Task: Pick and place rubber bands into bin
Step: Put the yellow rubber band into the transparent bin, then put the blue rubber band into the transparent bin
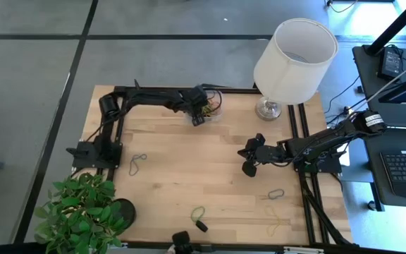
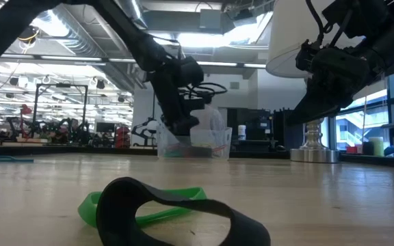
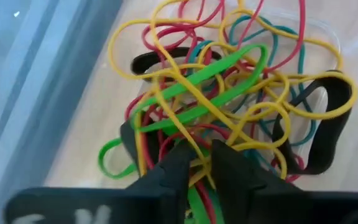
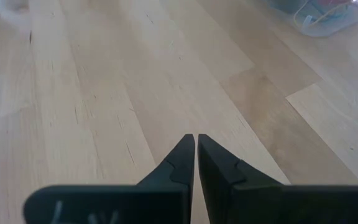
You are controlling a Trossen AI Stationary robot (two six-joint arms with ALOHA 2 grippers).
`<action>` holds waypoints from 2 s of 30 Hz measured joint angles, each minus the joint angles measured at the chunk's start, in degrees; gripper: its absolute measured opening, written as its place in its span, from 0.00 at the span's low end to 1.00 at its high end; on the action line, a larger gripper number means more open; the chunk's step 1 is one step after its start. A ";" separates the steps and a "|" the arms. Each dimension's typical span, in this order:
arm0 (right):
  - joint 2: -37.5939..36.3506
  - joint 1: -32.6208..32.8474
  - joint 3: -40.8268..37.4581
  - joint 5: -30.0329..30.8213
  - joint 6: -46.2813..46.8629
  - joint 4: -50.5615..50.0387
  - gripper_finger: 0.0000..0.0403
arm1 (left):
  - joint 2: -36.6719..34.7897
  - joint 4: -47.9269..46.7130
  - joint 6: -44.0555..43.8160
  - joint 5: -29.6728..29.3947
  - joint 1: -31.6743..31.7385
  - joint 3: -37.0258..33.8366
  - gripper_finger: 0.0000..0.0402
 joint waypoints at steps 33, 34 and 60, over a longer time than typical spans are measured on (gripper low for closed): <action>0.04 0.16 0.00 0.00 2.71 -2.68 0.02 | -52.13 23.10 -6.61 1.46 -22.96 -53.33 0.00; 0.04 0.57 0.00 0.01 3.72 -2.67 0.01 | -53.55 24.02 -6.60 1.39 -23.46 -54.93 0.00; 13.76 25.58 32.33 -20.37 33.23 -59.38 0.02 | -64.88 40.99 -0.60 10.33 -20.34 -71.08 0.00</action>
